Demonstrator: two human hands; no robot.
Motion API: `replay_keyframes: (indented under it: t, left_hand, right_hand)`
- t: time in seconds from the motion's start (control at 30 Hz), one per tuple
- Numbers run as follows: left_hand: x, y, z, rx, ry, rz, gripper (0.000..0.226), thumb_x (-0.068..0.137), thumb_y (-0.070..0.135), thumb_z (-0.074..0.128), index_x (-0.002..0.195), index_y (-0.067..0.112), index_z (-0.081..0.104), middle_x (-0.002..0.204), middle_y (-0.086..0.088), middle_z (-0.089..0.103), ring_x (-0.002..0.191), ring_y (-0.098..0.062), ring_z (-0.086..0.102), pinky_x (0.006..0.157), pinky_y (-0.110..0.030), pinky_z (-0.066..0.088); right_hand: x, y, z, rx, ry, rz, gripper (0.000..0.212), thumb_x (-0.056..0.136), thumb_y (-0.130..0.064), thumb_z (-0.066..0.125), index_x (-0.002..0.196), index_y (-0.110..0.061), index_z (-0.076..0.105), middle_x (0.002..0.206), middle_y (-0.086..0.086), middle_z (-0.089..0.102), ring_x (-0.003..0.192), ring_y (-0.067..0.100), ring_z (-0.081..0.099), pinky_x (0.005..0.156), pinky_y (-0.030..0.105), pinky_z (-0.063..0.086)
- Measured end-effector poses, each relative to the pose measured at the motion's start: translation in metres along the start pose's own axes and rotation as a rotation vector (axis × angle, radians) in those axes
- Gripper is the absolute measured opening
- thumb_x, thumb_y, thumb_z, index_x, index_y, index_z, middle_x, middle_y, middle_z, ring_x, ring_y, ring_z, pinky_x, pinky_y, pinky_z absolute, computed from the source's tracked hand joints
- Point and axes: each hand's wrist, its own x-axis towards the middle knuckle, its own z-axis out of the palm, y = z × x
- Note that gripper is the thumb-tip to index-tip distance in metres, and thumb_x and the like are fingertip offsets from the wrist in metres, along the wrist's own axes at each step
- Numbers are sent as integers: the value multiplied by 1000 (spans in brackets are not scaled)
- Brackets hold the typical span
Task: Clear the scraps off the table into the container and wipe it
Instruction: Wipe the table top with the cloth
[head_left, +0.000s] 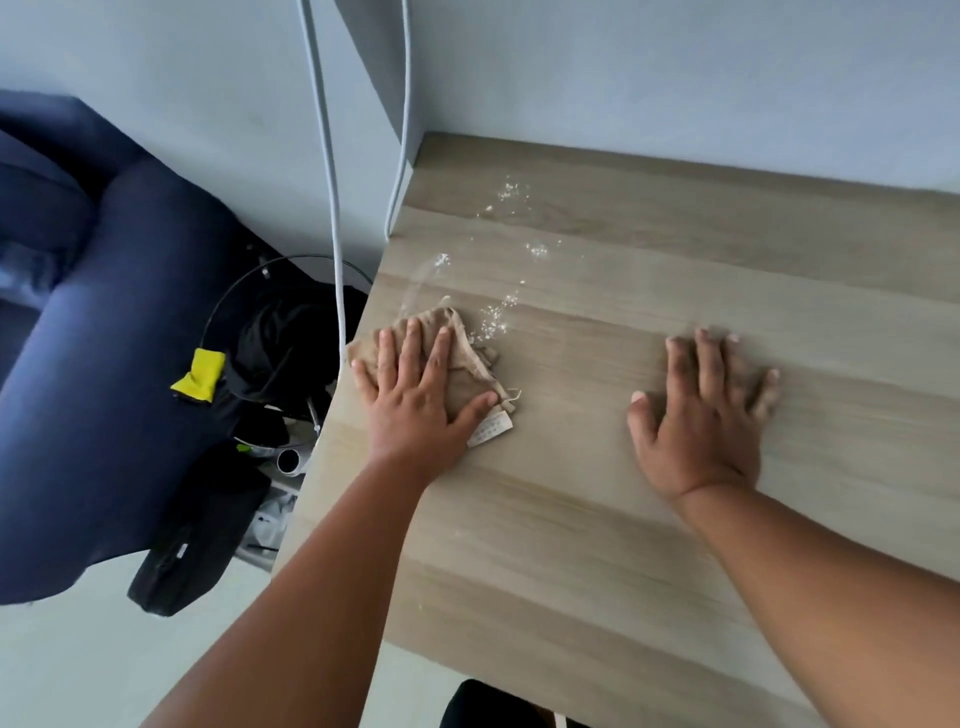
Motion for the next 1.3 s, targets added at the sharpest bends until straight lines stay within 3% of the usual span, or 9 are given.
replay_keyframes:
  t: [0.3,0.57,0.67,0.77,0.87,0.97,1.13,1.3]
  left_hand:
    - [65,9,-4,3,67,29,112,74,101,28,163,39,1,173,-2,8,160,-31,-2,123,-68,1]
    - [120,24,-17,-39,103,77,104,74,101,29,153,33,34,173,2,14,160,-22,0,126,-61,-2]
    - [133,30,-16,-69,96,55,102,84,91,34,156,19,31,172,0,15,160,-21,1,127,-56,-3]
    - [137,32,-14,-147,119,67,86,96,67,47,158,10,29,170,-5,21,160,-23,5,129,-52,1]
    - [126,32,-14,-237,146,149,69,101,46,55,155,8,36,167,-7,31,159,-24,12,130,-43,0]
    - [102,36,-9,-291,146,227,60,100,38,59,150,7,43,164,-6,37,158,-24,16,130,-39,1]
    - [34,40,1,-335,152,361,60,97,35,65,144,0,52,154,-14,50,153,-31,32,128,-47,15]
    - [-49,13,16,-340,208,380,57,96,36,68,140,0,58,148,-12,56,150,-30,38,123,-54,26]
  right_hand:
    - [1,1,2,-31,23,-19,78,87,-52,43,157,-17,39,171,10,20,159,34,10,122,69,5]
    - [3,2,1,-68,-6,-30,79,90,-53,42,160,-18,34,172,9,15,160,34,7,122,69,4]
    - [4,3,0,-76,-29,-27,78,91,-54,39,161,-18,31,173,8,13,160,32,5,122,69,3]
    - [3,3,0,-76,-31,-23,78,93,-54,37,161,-19,29,173,7,12,160,31,3,123,68,2]
    - [2,3,0,-64,-15,-19,76,93,-54,37,160,-19,31,173,7,13,160,30,4,123,68,2]
    - [2,3,0,-41,-1,-17,76,92,-54,37,159,-19,32,172,7,16,160,30,6,123,68,3]
    - [3,1,0,-30,-11,1,76,91,-55,36,159,-20,32,172,6,16,160,29,6,124,67,3]
    - [2,-2,-5,-17,-15,13,78,90,-54,35,159,-19,32,172,7,16,160,28,7,124,67,2]
